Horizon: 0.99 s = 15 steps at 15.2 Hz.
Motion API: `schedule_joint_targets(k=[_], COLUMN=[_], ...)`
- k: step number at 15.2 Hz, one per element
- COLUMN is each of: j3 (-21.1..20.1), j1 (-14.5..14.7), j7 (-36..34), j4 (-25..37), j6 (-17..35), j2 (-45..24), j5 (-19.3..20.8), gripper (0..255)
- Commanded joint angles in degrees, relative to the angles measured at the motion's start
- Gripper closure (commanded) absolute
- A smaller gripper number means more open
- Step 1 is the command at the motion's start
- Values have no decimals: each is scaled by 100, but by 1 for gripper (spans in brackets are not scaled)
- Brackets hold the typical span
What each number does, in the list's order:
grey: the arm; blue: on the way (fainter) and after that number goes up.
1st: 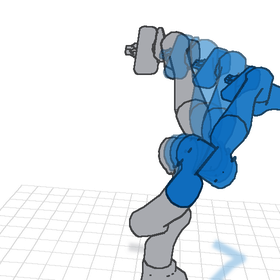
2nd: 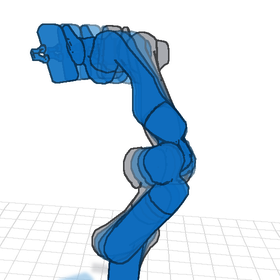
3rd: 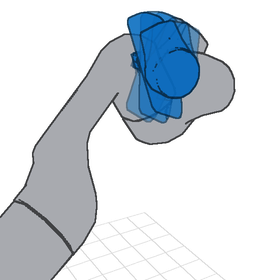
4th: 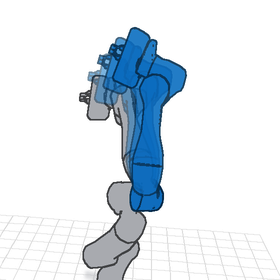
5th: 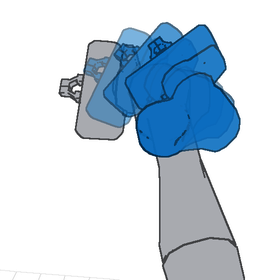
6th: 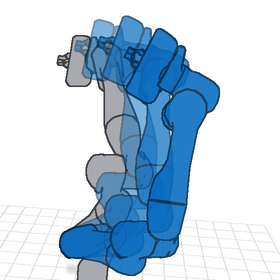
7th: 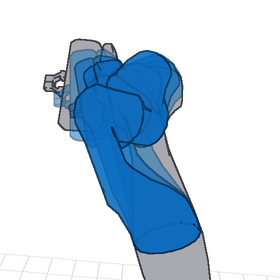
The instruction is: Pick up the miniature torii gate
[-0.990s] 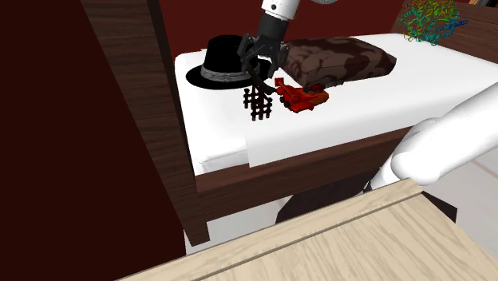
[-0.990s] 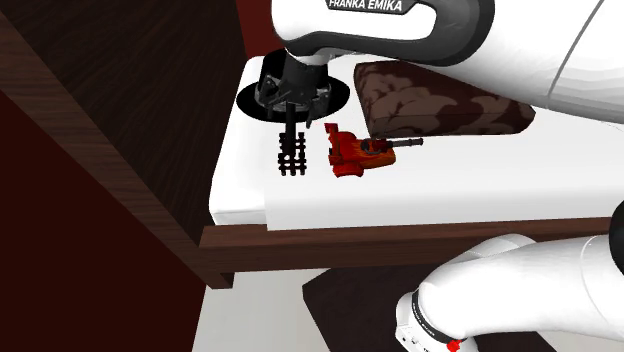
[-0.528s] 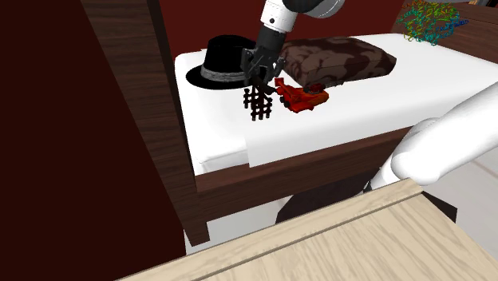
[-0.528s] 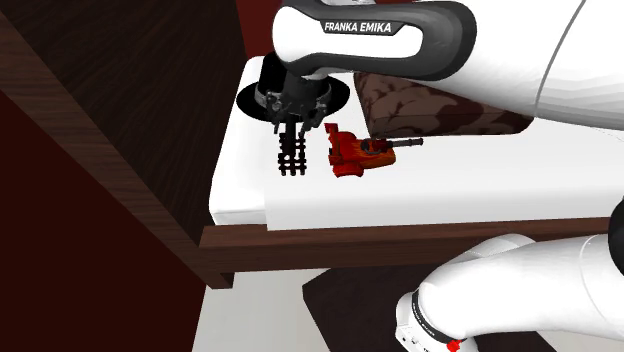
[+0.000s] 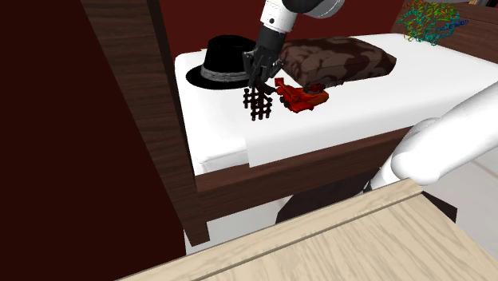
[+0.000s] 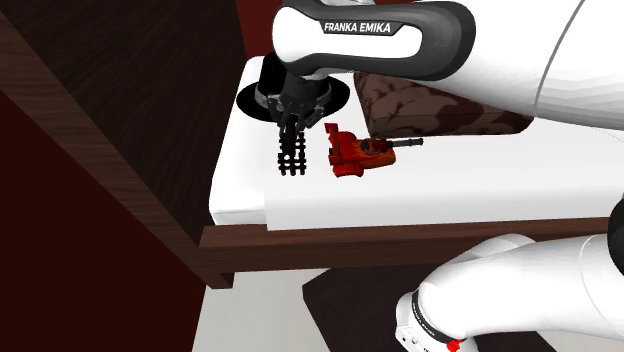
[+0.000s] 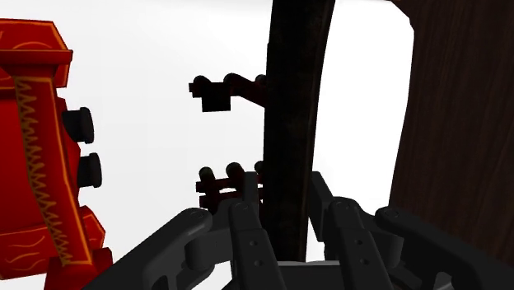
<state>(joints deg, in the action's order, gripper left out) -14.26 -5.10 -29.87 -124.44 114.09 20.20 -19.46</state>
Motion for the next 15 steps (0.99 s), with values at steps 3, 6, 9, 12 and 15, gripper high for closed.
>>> schedule_joint_targets(k=[3,6,9,12,15], j3=[13,31,48,64,78], j1=[-5,-16,-26,-36,-46], j7=[-37,-90,-143,-197,-251], j4=[137,362,598,845,1103], j6=[-160,-383,-604,-825,-1045], j2=[20,22,12,-9,-41], j5=[18,49,79,107,135], gripper=[255,255,255,255,255])
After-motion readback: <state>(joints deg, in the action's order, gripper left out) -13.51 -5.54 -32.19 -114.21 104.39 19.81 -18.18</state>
